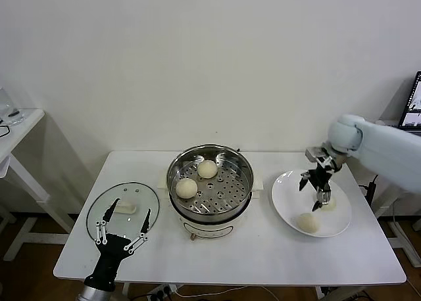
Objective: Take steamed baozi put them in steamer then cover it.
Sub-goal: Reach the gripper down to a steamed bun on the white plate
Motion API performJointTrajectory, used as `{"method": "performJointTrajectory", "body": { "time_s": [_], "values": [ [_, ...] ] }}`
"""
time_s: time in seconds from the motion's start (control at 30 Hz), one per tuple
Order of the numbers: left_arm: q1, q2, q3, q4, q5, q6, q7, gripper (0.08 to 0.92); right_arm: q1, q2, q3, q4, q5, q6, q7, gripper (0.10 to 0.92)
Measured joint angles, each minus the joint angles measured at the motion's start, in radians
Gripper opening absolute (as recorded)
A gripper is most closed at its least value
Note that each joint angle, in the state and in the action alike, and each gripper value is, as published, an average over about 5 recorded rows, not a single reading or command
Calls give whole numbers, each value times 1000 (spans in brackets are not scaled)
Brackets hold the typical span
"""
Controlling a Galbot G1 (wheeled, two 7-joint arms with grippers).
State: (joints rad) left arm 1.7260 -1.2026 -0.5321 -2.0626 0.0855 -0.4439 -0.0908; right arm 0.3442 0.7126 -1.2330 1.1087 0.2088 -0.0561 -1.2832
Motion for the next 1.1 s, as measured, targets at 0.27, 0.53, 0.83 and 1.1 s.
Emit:
{"method": "performJointTrajectory", "body": {
  "time_s": [0.27, 0.53, 0.83, 1.1],
  "values": [
    [7, -1, -5, 6, 5, -4, -1, 823, -105, 4, 69, -40, -35, 3, 12, 823],
    [11, -3, -8, 5, 6, -6, -2, 823, -159, 20, 106, -74, -57, 6, 24, 821],
    [12, -3, -12, 6, 6, -7, -3, 823, -183, 29, 124, -87, -65, 6, 23, 689],
    [12, -2, -12, 5, 6, -7, -3, 823, -152, 16, 113, -68, -56, 9, 10, 654]
  ]
}}
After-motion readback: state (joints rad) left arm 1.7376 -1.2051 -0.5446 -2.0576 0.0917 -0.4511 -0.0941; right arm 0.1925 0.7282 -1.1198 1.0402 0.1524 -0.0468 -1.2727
